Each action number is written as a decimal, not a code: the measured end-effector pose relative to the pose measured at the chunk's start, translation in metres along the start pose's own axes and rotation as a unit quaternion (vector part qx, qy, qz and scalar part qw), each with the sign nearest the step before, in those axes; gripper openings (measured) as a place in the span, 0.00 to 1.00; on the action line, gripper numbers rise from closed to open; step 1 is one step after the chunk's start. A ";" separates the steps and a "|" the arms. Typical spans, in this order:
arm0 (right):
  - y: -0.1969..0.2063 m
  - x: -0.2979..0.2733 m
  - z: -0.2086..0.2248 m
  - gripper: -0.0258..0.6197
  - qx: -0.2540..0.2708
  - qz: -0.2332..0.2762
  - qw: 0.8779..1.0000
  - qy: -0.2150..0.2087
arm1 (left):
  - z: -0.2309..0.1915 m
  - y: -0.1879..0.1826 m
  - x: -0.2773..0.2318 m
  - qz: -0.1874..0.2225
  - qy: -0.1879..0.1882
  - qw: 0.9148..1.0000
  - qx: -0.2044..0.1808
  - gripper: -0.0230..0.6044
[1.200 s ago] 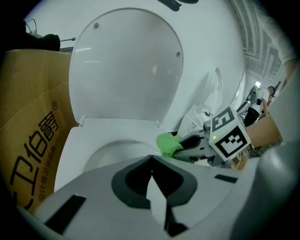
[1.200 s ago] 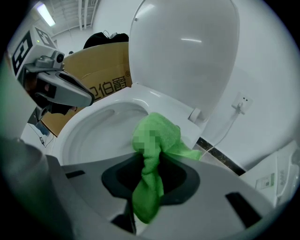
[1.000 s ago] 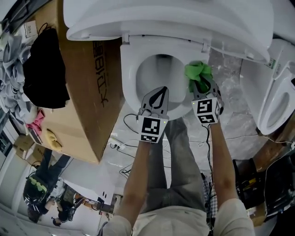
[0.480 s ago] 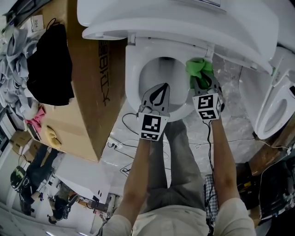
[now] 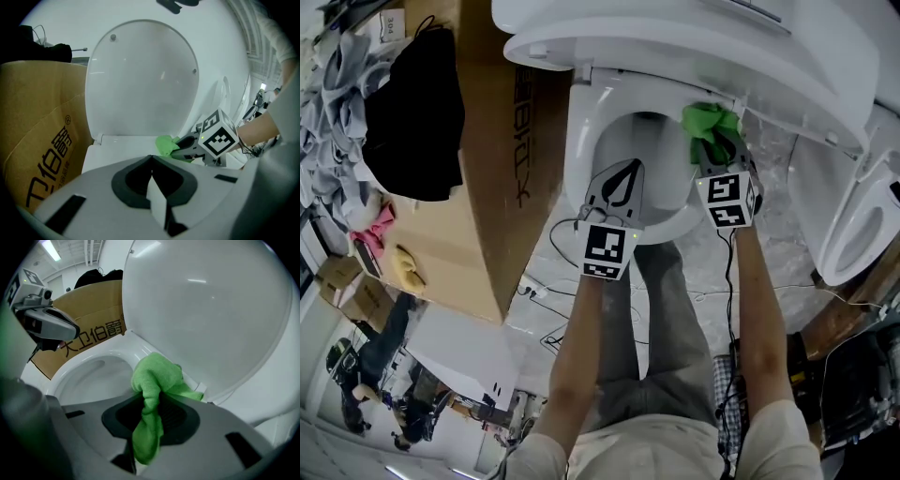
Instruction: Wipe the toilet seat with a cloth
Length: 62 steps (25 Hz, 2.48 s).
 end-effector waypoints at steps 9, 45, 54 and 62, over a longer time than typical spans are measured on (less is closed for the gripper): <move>-0.024 -0.006 -0.003 0.19 -0.001 -0.010 1.000 0.011 | -0.022 -0.004 0.012 0.008 0.003 1.000 0.001 0.06; -0.125 -0.040 -0.087 0.19 0.112 -0.001 0.994 -0.006 | -0.099 0.043 0.055 0.023 -0.028 0.996 0.078 0.06; -0.141 -0.046 -0.110 0.19 0.143 0.014 0.989 -0.020 | -0.101 0.064 0.064 0.022 -0.037 0.994 0.097 0.06; -0.151 -0.051 -0.136 0.19 0.174 0.033 0.983 -0.042 | -0.095 0.083 0.069 0.015 -0.038 0.994 0.105 0.06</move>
Point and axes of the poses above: the fingertips, and each gripper's own axes: x backward along the fingers, z to its right, y out of its underside, the point moved 4 cm from there along x, backward along the fingers, and after that the axes turned 12 degrees about -z, right-handed, at the moved point
